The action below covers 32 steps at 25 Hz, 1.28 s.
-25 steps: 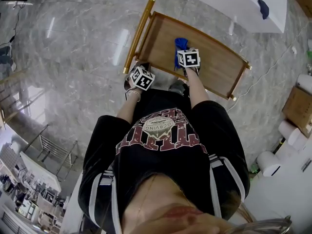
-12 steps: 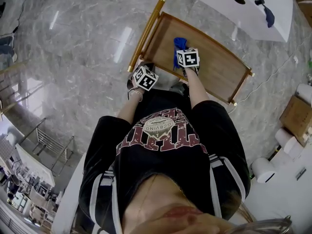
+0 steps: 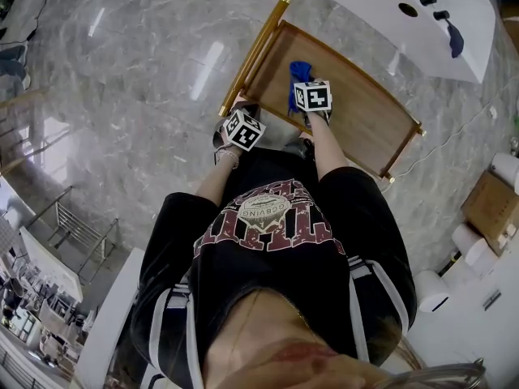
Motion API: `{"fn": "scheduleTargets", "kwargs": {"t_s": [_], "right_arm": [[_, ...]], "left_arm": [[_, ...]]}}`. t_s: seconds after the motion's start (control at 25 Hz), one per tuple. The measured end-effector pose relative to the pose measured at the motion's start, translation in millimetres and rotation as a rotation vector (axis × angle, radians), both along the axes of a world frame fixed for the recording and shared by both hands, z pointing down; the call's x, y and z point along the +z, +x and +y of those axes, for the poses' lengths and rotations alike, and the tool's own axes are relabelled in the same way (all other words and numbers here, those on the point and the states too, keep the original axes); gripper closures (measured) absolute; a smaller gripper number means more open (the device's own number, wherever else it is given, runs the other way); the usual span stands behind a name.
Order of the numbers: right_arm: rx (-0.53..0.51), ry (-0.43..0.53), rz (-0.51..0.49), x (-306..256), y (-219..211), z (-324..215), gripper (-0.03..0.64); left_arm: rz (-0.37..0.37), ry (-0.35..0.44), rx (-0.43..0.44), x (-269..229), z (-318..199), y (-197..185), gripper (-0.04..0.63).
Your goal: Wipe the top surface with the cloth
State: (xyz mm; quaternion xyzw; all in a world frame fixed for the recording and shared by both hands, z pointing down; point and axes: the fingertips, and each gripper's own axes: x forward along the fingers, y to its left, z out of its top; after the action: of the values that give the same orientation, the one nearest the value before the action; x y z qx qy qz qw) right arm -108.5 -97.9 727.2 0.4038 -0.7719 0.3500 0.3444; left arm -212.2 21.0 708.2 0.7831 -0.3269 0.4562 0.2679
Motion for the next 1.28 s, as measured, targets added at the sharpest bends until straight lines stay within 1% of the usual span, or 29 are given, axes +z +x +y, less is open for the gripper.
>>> {"fn": "scheduleTargets", "kwargs": {"t_s": [0.36, 0.8, 1.0, 1.16, 1.28], "right_arm": [[-0.037, 0.014, -0.012, 0, -24, -4, 0.561], [-0.121, 0.026, -0.037, -2, -71, -7, 0.561], [-0.148, 0.028, -0.041, -4, -85, -7, 0.561], [-0.155, 0.029, -0.045, -3, -93, -7, 0.561], [-0.139, 0.031, -0.051, -4, -94, -8, 0.561]], "left_arm": [[0.003, 0.016, 0.002, -2, 5, -5, 0.548], [0.020, 0.020, 0.014, -6, 13, -10, 0.548], [0.031, 0.025, 0.014, -9, 14, -10, 0.548], [0.048, 0.025, 0.005, -11, 14, -11, 0.549], [0.054, 0.022, 0.006, -11, 14, -11, 0.548]]}}
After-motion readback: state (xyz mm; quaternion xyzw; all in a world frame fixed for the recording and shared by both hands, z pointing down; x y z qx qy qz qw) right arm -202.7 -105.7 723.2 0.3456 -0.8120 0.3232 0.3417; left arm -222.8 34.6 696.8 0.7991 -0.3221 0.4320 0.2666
